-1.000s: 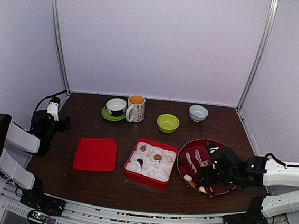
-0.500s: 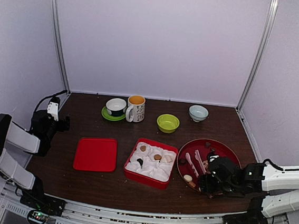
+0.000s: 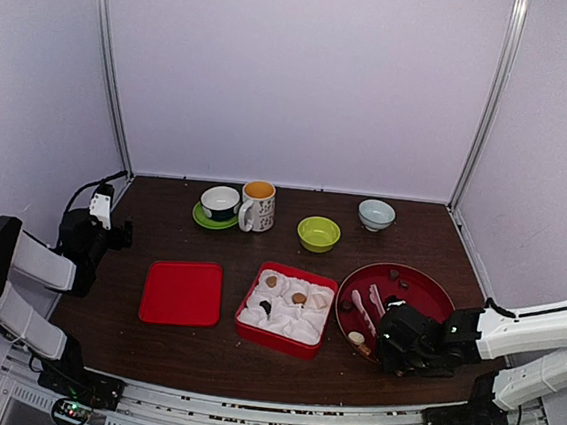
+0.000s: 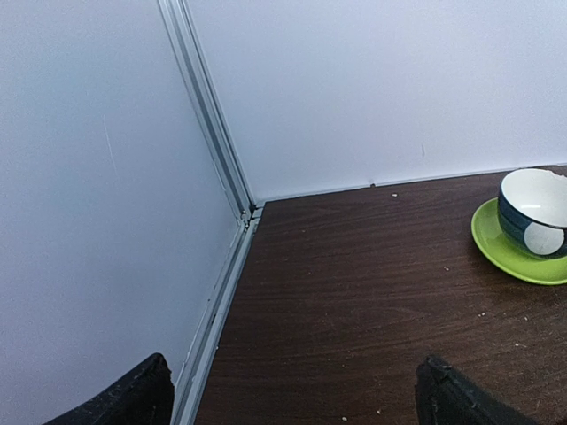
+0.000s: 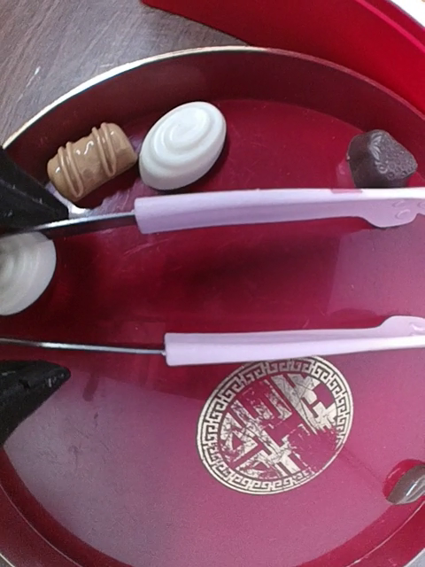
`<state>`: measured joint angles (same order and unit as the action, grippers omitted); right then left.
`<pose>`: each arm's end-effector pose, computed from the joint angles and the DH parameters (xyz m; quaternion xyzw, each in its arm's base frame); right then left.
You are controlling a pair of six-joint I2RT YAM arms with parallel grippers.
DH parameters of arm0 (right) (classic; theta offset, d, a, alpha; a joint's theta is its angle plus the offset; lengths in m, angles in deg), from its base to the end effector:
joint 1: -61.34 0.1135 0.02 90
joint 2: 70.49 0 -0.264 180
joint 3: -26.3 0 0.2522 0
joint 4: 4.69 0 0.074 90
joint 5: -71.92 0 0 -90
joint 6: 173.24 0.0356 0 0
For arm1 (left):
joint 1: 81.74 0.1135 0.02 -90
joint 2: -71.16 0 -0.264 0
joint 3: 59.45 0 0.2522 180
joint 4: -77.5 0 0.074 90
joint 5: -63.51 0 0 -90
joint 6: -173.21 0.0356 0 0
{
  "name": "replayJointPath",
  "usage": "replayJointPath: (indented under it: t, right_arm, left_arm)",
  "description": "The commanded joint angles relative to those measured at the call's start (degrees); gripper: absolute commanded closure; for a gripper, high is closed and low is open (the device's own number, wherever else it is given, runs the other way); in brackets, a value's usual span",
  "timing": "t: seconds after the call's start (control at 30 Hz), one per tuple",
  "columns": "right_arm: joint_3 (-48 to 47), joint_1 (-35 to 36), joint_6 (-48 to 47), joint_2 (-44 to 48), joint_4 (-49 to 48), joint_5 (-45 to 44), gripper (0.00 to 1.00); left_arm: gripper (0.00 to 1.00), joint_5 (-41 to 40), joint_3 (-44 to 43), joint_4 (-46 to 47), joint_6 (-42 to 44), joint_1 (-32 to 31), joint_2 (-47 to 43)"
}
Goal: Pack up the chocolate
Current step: Pick up the clamp from the plate.
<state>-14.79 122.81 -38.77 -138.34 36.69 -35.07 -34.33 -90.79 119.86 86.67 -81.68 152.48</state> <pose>0.0979 0.1583 0.1442 -0.1158 0.9646 0.0624 0.2287 0.2506 0.0051 0.1668 -0.0227 0.7518 0.0716 0.6551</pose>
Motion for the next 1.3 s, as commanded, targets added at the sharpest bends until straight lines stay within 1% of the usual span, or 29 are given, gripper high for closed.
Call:
replayJointPath:
  t: [0.0, 0.13, 0.23, 0.33, 0.43, 0.6, 0.73, 0.87, 0.97, 1.27]
  right_arm:
    - [-1.6, 0.9, 1.5, -0.8, 0.3, -2.5, 0.53]
    - [-2.4, 0.9, 1.5, 0.3, 1.7, -3.2, 0.66]
    - [-3.1, 1.0, 0.6, 3.4, 3.3, -3.8, 0.69]
    - [-3.8, 1.1, 0.2, 7.6, 5.5, -4.1, 0.7]
    - [-5.3, 1.1, -0.6, 9.6, 8.2, -3.8, 0.7]
    - [-9.7, 1.0, -3.2, 9.4, 14.3, -1.6, 0.71]
    - [-12.4, 1.1, -6.1, 8.6, 17.2, 1.7, 0.69]
    - [-12.6, 1.1, -7.6, 9.3, 18.9, 2.9, 0.67]
    - [-12.3, 1.1, -8.8, 10.1, 17.7, 4.8, 0.64]
    - [-13.6, 1.1, -9.6, 6.4, 18.0, 6.8, 0.64]
  left_arm:
    - [0.02, 0.5, -0.6, 3.3, -0.3, 0.5, 0.3]
    - [0.02, 0.5, -0.6, 3.2, -0.2, 0.6, 0.3]
    - [0.02, 0.5, -0.6, 3.3, -0.2, 0.6, 0.3]
    - [0.02, 0.5, -0.6, 3.3, -0.2, 0.5, 0.3]
    - [0.02, 0.4, -0.6, 3.3, -0.2, 0.5, 0.3]
    - [0.02, 0.5, -0.6, 3.3, -0.2, 0.6, 0.3]
    - [0.02, 0.5, -0.6, 3.2, -0.2, 0.6, 0.3]
    - [0.02, 0.5, -0.7, 3.3, -0.2, 0.6, 0.3]
    - [0.02, 0.5, -0.7, 3.3, -0.2, 0.6, 0.3]
    - [0.02, 0.5, -0.6, 3.2, -0.2, 0.6, 0.3]
